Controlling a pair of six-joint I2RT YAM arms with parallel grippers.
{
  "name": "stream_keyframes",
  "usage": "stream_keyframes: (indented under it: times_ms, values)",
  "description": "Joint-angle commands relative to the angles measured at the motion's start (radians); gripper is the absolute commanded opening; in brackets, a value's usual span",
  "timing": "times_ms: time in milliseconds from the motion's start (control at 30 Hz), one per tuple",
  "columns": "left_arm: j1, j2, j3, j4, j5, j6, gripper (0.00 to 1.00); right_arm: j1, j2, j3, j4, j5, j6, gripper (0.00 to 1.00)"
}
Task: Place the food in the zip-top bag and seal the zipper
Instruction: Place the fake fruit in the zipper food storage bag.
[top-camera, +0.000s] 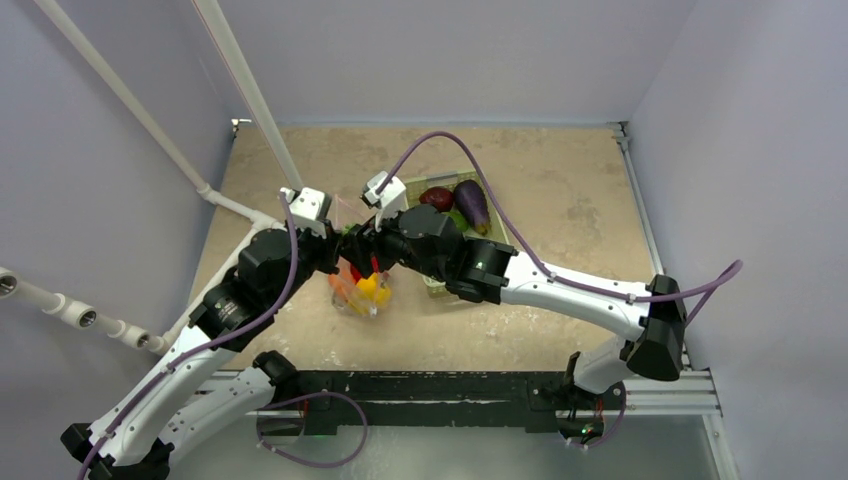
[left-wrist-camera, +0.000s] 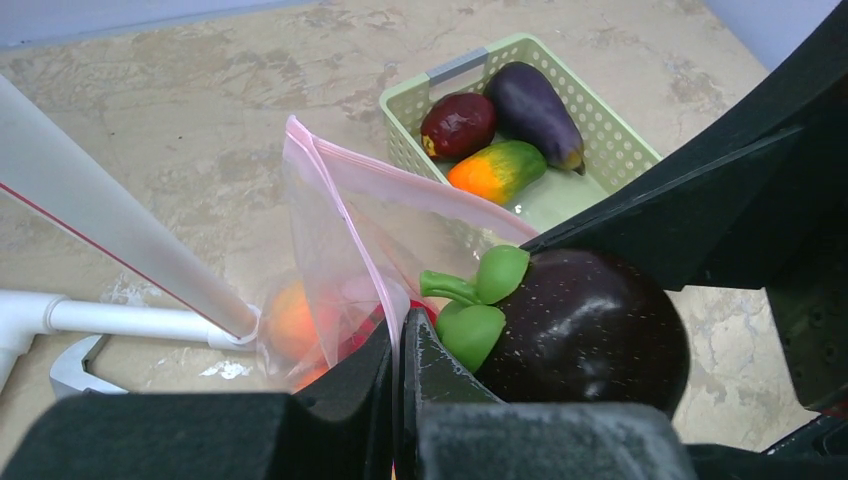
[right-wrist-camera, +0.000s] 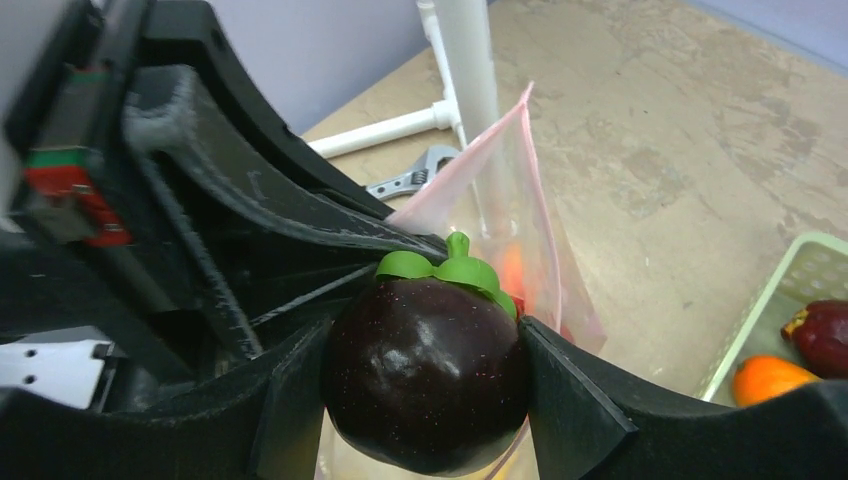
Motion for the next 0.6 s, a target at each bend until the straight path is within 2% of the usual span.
stream_keyframes:
  times_ms: [0,167,467,567]
  values:
    - [0.001,-0.012,-0.006,0.046,-0.010,0.010,0.00,0.004,0.002,-0.012,0.022,0.072,-0.013,0.36]
    - [0.001,-0.019,-0.007,0.047,-0.007,0.012,0.00,0.004,0.033,-0.014,-0.003,0.116,0.009,0.42]
    - [0.001,-0.024,-0.008,0.049,-0.010,0.013,0.00,0.004,0.039,-0.001,-0.038,0.189,0.041,0.84]
    - [0.000,-0.025,-0.008,0.049,-0.010,0.012,0.00,0.004,0.028,0.006,-0.040,0.196,0.050,0.92]
